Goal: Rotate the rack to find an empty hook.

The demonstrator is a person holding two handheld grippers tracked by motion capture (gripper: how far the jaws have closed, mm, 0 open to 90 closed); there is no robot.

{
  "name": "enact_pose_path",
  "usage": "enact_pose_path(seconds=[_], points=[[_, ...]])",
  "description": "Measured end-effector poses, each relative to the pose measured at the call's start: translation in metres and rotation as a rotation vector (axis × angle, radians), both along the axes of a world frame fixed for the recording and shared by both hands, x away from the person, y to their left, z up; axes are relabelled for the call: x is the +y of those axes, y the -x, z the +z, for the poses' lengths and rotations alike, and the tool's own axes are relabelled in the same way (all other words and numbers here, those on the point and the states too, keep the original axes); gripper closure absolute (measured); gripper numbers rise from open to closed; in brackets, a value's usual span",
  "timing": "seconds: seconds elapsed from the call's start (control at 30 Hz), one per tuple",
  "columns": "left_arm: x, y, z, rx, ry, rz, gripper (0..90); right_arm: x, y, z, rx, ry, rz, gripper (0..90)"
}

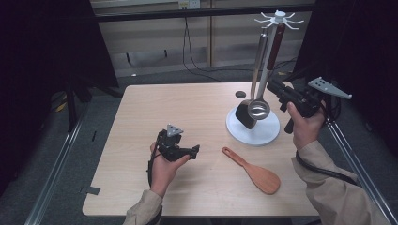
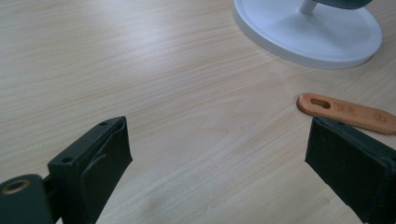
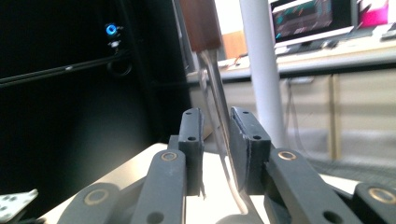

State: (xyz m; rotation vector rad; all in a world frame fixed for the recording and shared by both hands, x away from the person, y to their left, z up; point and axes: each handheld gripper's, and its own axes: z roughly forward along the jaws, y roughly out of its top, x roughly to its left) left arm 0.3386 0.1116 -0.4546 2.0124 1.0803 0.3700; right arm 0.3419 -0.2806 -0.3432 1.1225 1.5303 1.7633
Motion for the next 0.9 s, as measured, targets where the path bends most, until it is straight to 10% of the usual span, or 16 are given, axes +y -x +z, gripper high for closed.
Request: enact_pose_path(seconds=[0.33, 0.9], points=[[0.001, 0.0, 0.001, -0.003, 0.013, 0.014, 6.3, -0.001, -0.001, 0.018, -0.14, -0.012, -0.107, 90.0], [0.004, -0.001, 0.002, -0.007, 0.023, 0.013, 6.1, -0.005, -0.012, 0.051, -0.236, -0.122, -0.164, 90.0]])
